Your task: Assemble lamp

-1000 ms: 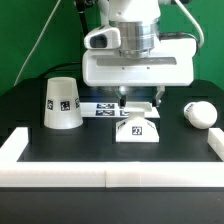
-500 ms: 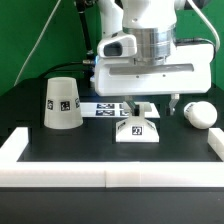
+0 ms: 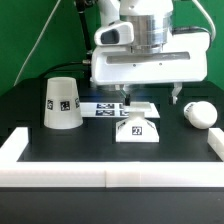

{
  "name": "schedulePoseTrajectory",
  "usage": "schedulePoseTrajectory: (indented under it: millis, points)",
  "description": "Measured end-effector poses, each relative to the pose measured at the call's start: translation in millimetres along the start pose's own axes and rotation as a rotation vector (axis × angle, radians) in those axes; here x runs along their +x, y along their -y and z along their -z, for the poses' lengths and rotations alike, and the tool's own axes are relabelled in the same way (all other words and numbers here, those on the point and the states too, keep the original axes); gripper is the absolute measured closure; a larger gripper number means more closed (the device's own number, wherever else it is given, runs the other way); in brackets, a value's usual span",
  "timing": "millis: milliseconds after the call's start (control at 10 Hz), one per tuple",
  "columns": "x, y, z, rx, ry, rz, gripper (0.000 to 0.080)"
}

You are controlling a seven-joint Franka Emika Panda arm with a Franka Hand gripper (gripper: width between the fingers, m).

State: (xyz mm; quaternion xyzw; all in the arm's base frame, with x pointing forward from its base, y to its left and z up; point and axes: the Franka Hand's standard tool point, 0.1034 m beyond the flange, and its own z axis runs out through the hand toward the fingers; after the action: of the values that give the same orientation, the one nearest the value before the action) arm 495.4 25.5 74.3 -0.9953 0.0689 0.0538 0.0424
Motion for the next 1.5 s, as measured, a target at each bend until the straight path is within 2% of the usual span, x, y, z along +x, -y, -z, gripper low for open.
schedulePoseTrajectory:
  millis: [200, 400, 800, 900, 1100, 1200, 1500]
  points:
    - [-13.9, -9.8, -1.6, -0.007, -0.009, 0.01, 0.0101]
    - [-24.4, -19.7, -13.4, -0.015, -0.029, 0.027, 0.0101]
    - [-29.1, -23.0, -32.3, -0.02, -0.026, 0.043, 0.0101]
    - [-29.3, -23.3, -33.0, -0.02, -0.024, 0.044, 0.0101]
    - [-26.6, -24.9, -31.2, -0.019, -0.028, 0.05, 0.0124]
    - [-26.7, -24.6, -31.3, -0.019, -0.028, 0.051, 0.0265]
    - [-26.7, -24.6, -31.3, -0.019, -0.028, 0.051, 0.0265]
